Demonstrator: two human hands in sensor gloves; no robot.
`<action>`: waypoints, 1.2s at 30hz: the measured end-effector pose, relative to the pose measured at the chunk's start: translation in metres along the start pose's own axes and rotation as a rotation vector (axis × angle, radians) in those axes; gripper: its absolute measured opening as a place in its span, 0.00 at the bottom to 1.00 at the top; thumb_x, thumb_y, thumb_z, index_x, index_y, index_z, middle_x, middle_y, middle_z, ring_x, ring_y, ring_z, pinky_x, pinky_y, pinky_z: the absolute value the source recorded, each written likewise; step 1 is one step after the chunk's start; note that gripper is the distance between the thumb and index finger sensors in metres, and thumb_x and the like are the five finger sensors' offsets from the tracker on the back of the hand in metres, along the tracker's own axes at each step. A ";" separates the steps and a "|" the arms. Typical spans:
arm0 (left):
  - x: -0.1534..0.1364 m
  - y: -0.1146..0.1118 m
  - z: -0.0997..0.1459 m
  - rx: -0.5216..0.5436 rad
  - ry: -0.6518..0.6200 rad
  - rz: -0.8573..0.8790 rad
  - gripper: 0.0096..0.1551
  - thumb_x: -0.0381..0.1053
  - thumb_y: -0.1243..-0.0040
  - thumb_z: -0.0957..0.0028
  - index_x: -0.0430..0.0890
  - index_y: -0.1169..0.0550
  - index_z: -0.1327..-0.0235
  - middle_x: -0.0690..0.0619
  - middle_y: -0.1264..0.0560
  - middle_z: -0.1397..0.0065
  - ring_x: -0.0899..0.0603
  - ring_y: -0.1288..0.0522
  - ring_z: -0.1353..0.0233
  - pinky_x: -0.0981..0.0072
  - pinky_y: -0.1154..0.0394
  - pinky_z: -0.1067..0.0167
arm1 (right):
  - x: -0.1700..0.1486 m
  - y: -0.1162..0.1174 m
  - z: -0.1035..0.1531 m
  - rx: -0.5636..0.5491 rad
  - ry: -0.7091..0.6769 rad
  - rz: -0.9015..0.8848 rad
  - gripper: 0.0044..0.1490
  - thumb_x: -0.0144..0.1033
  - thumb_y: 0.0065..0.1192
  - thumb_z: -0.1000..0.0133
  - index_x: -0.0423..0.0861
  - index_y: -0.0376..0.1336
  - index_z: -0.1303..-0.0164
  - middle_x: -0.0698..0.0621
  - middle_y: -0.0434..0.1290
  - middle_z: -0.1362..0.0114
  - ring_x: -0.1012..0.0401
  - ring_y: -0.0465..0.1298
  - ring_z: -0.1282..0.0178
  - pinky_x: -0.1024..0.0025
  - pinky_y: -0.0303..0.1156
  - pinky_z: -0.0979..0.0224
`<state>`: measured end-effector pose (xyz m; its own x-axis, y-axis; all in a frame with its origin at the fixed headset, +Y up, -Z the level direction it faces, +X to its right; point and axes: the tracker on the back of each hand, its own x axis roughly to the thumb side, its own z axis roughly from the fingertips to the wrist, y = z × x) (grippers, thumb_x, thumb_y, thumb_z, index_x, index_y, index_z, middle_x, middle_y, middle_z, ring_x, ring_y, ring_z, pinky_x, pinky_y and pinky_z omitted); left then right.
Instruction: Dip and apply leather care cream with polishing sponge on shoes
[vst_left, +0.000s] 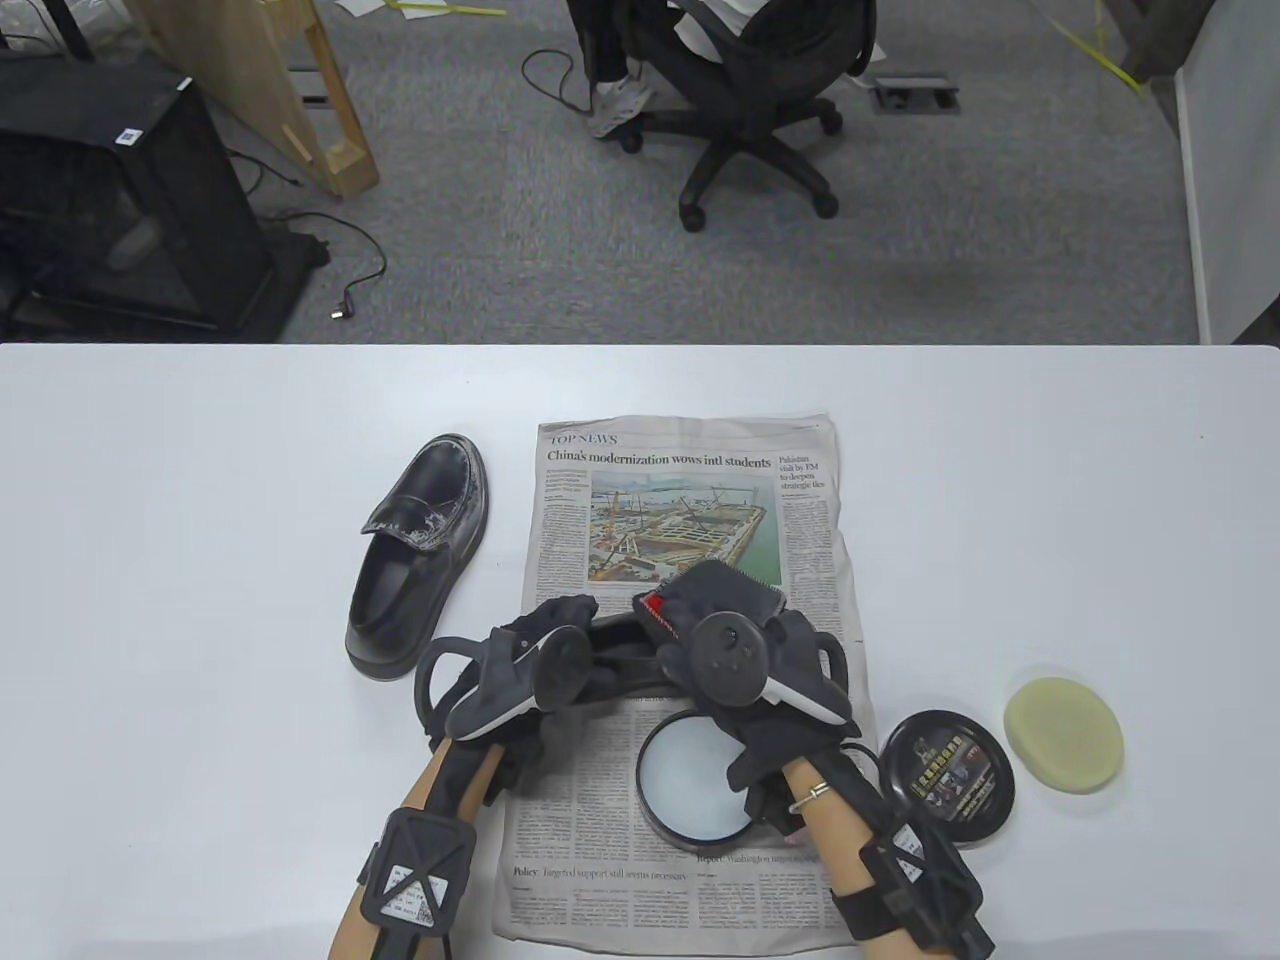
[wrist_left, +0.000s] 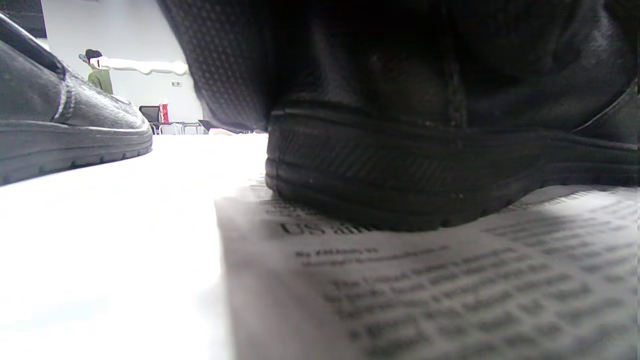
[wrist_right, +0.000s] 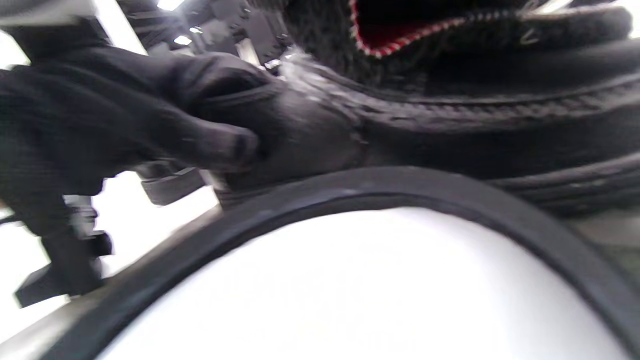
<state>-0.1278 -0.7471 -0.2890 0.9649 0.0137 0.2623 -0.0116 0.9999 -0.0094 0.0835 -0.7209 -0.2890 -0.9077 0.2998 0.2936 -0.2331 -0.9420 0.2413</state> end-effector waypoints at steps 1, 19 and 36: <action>0.000 0.000 0.000 0.000 -0.001 -0.002 0.51 0.74 0.40 0.62 0.56 0.33 0.23 0.53 0.24 0.22 0.46 0.21 0.28 0.63 0.19 0.35 | -0.005 0.000 -0.002 0.003 0.021 -0.009 0.37 0.47 0.32 0.30 0.41 0.48 0.13 0.39 0.52 0.12 0.40 0.56 0.14 0.42 0.55 0.21; 0.002 0.000 -0.001 -0.016 -0.009 -0.001 0.50 0.73 0.40 0.62 0.54 0.31 0.24 0.51 0.23 0.23 0.43 0.21 0.28 0.61 0.18 0.36 | -0.006 0.009 0.055 -0.058 -0.067 0.110 0.37 0.45 0.34 0.30 0.38 0.47 0.14 0.35 0.51 0.13 0.34 0.56 0.17 0.40 0.58 0.22; 0.003 0.000 0.000 -0.010 0.003 -0.008 0.49 0.73 0.39 0.61 0.54 0.30 0.24 0.50 0.22 0.24 0.43 0.20 0.29 0.60 0.18 0.37 | -0.049 0.005 0.018 0.030 0.168 0.058 0.37 0.47 0.32 0.30 0.44 0.45 0.12 0.41 0.47 0.10 0.40 0.47 0.12 0.40 0.49 0.21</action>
<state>-0.1250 -0.7472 -0.2881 0.9658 0.0060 0.2593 -0.0017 0.9999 -0.0170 0.1331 -0.7374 -0.2856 -0.9654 0.2137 0.1494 -0.1707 -0.9512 0.2571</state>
